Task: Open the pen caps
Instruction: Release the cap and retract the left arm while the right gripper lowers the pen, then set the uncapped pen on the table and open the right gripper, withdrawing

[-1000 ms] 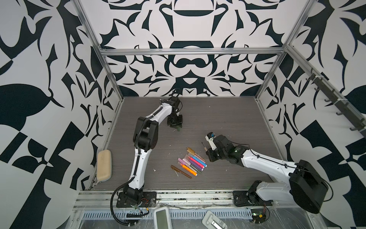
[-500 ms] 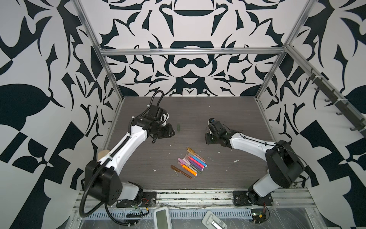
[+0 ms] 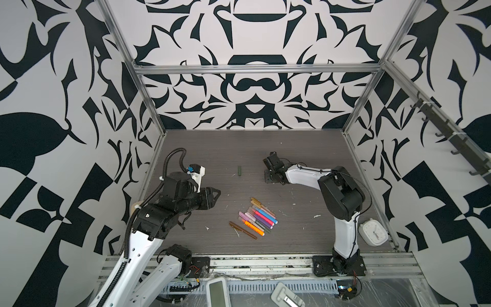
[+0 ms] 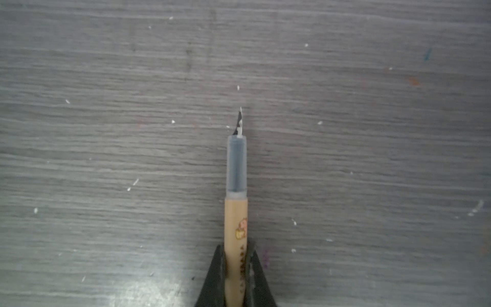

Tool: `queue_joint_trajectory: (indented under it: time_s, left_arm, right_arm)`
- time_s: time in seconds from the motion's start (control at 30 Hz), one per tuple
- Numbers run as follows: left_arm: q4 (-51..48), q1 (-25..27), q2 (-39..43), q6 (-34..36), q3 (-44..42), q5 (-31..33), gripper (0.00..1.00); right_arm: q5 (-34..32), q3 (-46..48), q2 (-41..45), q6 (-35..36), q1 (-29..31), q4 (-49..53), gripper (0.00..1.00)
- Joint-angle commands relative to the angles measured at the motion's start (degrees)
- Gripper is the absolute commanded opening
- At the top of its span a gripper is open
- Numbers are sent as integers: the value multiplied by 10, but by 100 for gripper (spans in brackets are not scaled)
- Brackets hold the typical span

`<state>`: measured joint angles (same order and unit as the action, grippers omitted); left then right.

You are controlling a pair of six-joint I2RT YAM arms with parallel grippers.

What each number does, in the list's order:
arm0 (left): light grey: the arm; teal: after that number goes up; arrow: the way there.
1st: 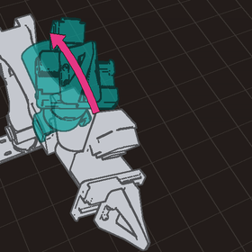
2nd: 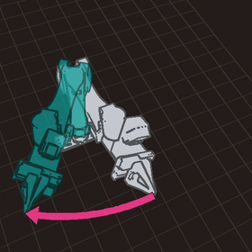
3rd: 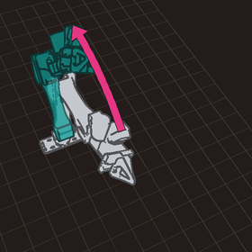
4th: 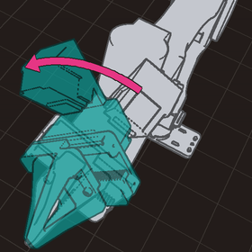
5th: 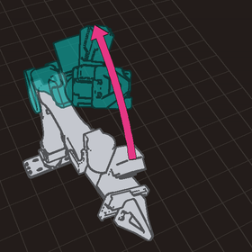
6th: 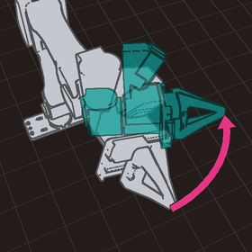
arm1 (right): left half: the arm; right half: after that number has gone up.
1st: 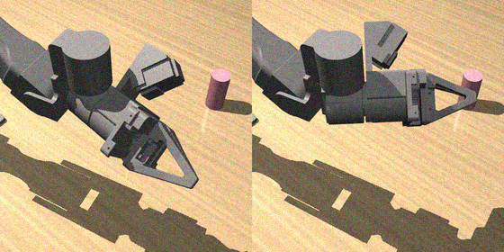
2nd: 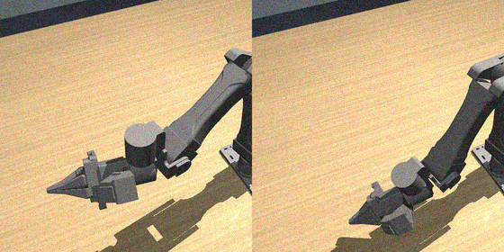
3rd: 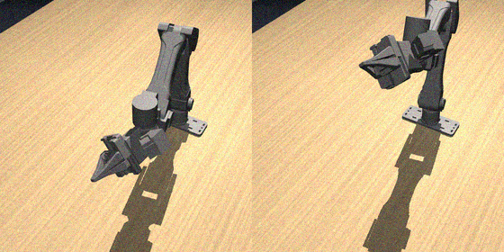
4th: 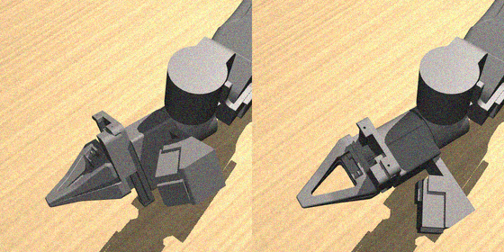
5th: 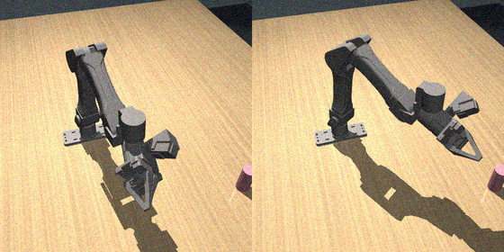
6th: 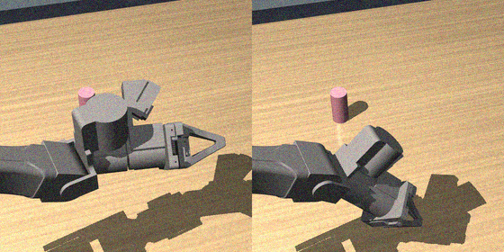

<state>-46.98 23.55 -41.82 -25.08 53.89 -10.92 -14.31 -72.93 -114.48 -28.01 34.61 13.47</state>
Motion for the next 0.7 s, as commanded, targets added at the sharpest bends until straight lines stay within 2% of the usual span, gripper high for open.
queue_joint_trajectory:
  time_s: [0.0,0.33,0.53,0.67]
  left_arm:
    - [-22,1,21,1,-11,-5,49]
    - [-3,0,56,-4,-26,16,50]
    - [-4,1,58,-3,-26,17,50]
    - [-5,1,58,-4,-27,18,50]
  right_arm:
    - [-22,-34,6,-19,3,22,0]
    - [-9,-132,-76,-15,-4,104,0]
    - [-5,-130,-77,-22,-8,108,23]
    - [-3,-127,-75,-22,-7,108,29]
